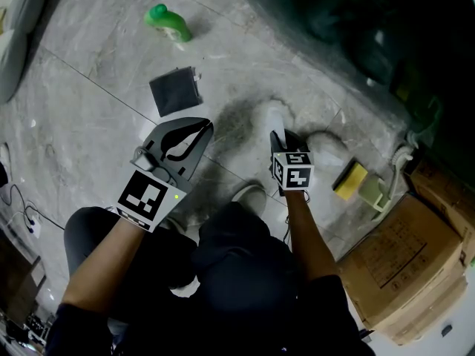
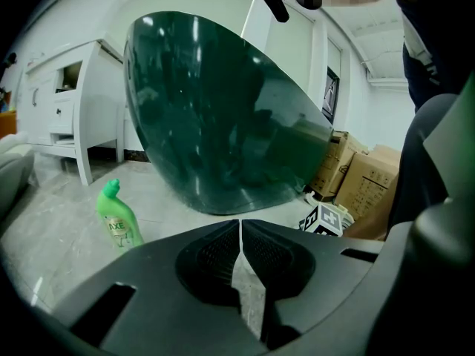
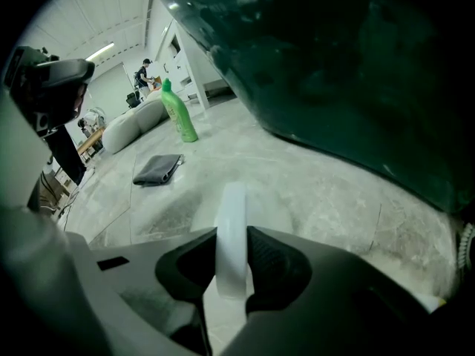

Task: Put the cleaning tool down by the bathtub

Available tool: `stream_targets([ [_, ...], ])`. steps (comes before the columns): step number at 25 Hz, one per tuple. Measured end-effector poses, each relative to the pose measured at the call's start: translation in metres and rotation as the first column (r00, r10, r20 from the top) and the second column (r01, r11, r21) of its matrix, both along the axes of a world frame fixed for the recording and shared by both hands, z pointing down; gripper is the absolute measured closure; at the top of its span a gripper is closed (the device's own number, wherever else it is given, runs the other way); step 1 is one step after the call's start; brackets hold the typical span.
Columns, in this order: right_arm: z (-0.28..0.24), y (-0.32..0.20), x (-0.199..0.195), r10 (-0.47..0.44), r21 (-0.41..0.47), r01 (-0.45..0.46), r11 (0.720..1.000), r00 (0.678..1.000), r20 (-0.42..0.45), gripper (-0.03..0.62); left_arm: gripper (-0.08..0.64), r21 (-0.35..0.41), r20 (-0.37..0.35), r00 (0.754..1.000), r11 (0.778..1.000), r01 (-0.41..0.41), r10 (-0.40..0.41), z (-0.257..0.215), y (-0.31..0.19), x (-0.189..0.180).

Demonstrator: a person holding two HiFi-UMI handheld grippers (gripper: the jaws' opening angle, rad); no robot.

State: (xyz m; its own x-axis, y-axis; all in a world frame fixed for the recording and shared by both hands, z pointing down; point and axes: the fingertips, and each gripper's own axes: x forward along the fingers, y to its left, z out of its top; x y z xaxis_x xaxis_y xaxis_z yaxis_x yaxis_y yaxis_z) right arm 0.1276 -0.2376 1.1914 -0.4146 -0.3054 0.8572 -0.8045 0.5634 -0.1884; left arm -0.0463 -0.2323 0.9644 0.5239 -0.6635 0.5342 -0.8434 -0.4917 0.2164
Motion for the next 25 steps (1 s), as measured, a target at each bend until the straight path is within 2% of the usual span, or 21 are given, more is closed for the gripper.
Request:
stream_targets([
  [14,0.006,0.001,-0.006,-0.049,0.024,0.051,0.998,0.997,-0.052,0.499,0.526,0.010,0.003,1.000,1.000,-0.012,0.011,-0.001,-0.006,0.002],
  [25,0.003,-0.002,-0.008,-0.021,0.046,0.024,0.999,0.997,-0.071,0.492,0.526,0.036,0.027,1.000,0.999,-0.003,0.002,-0.011,-0.007,-0.012],
])
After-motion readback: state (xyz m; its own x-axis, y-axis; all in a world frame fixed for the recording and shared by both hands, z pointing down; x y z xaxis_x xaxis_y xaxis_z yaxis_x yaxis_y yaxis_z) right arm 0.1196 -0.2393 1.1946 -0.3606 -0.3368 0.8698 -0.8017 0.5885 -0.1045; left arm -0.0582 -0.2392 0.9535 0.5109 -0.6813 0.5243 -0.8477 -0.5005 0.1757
